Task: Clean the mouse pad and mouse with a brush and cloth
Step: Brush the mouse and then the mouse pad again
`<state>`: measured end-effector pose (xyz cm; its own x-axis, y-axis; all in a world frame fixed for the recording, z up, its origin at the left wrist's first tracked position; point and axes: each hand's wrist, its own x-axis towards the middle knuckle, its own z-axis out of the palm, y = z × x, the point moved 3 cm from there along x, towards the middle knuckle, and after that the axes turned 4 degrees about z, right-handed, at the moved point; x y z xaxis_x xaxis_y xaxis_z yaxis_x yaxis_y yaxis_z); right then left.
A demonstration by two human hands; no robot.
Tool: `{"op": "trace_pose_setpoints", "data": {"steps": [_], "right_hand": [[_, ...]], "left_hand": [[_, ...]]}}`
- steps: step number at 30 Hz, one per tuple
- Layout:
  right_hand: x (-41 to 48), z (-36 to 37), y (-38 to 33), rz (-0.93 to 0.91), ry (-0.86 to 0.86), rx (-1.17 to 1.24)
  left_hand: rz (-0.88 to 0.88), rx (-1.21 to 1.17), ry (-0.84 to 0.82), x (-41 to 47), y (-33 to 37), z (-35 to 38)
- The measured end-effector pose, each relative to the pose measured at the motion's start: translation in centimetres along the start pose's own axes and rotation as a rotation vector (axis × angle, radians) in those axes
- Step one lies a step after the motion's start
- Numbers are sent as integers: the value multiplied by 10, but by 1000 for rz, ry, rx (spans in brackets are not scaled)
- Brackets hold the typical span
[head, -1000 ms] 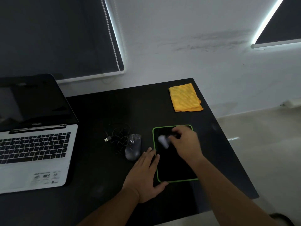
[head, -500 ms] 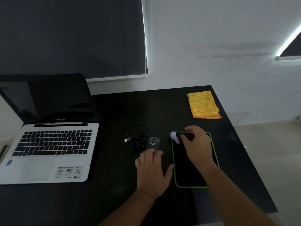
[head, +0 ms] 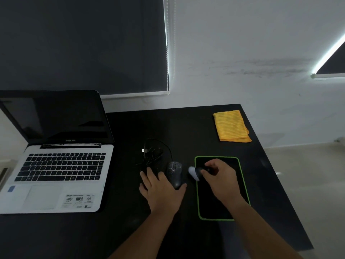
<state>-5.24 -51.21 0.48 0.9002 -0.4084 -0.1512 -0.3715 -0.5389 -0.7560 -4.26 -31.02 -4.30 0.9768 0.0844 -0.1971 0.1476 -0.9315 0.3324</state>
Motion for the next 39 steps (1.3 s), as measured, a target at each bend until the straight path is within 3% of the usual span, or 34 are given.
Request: {"op": "trace_pose_setpoints", "data": {"steps": [4, 8, 11, 13, 16, 18, 21, 23, 27, 32, 35, 37, 39], "right_hand": [[0, 7, 1, -91, -45, -154], [7, -8, 6, -94, 54, -277], [8, -21, 1, -48, 140, -229], [1, -20, -15, -32, 160, -68], [-12, 13, -40, -11, -4, 127], [-17, 36, -47, -54, -121, 75], [1, 28, -37, -34, 36, -170], [10, 12, -34, 18, 123, -178], [4, 36, -47, 4, -155, -7], [24, 19, -50, 11, 48, -96], [7, 34, -66, -42, -149, 6], [-4, 49, -68, -86, -291, -66], [3, 41, -62, -63, -196, -136]], "left_hand": [[45, 37, 41, -8, 3, -3], [182, 18, 30, -1, 1, -5], [271, -89, -33, 9, -11, -2], [271, -205, -38, 12, -23, -1], [299, -309, -29, 15, -37, 5], [292, -375, -57, 16, -43, 7], [330, -392, -76, 17, -47, 5], [345, -415, -89, 17, -49, 4], [362, -443, -101, 19, -52, 4], [361, -441, -103, 21, -52, 2], [349, -473, -107, 21, -53, 3], [338, -498, -110, 20, -53, 3], [346, -480, -103, 21, -53, 4]]}}
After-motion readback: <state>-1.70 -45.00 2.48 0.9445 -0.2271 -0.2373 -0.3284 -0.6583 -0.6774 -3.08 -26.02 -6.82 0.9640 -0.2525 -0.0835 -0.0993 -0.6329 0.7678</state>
